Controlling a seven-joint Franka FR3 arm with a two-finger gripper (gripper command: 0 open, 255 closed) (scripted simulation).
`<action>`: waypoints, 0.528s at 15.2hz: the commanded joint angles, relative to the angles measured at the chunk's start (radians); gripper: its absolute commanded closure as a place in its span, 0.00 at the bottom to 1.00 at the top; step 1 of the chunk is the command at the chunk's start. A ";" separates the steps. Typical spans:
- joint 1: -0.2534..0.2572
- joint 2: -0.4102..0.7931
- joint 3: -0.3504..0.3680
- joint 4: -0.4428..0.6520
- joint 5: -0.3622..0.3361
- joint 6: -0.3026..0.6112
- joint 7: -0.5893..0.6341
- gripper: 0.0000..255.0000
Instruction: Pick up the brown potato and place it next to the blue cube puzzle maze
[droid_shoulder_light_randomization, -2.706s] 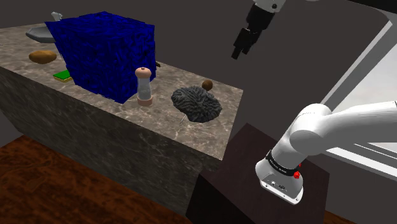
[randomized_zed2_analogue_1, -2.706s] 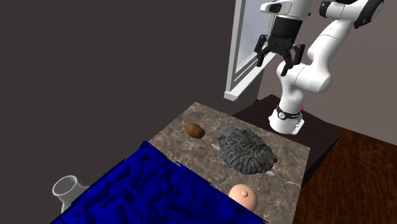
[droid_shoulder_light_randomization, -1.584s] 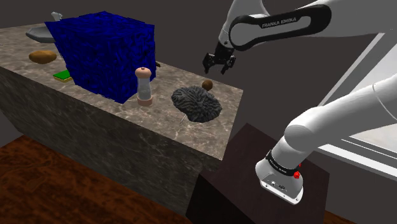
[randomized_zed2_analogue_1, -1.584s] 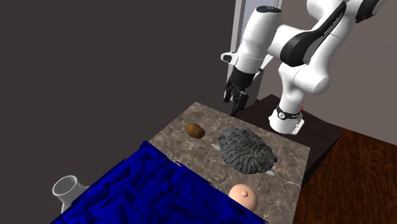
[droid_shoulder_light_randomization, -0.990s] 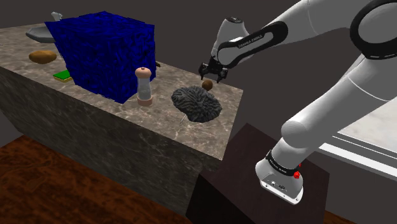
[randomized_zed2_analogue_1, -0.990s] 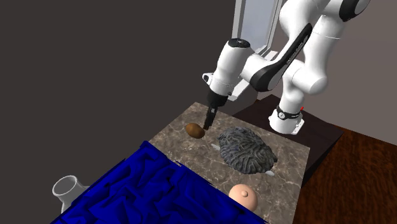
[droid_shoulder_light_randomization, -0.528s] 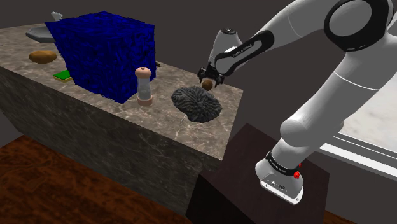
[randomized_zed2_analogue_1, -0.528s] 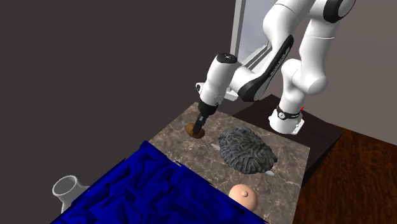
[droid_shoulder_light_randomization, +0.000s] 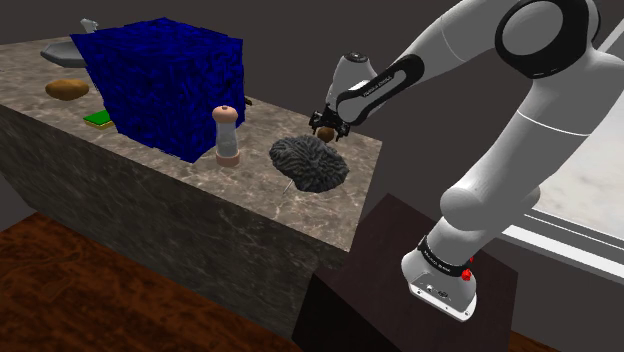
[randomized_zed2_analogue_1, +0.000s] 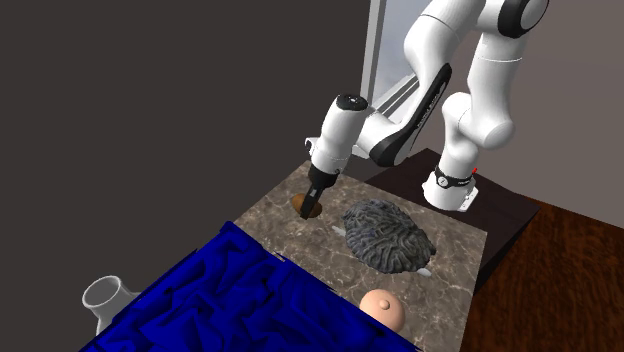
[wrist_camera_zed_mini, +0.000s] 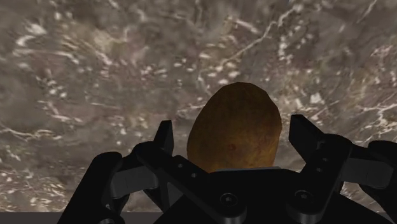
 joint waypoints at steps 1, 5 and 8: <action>0.000 0.001 0.000 0.000 -0.001 0.000 0.000 0.00; 0.000 0.000 0.000 0.000 0.000 0.000 0.000 1.00; 0.000 0.000 0.000 0.000 0.000 0.000 0.000 1.00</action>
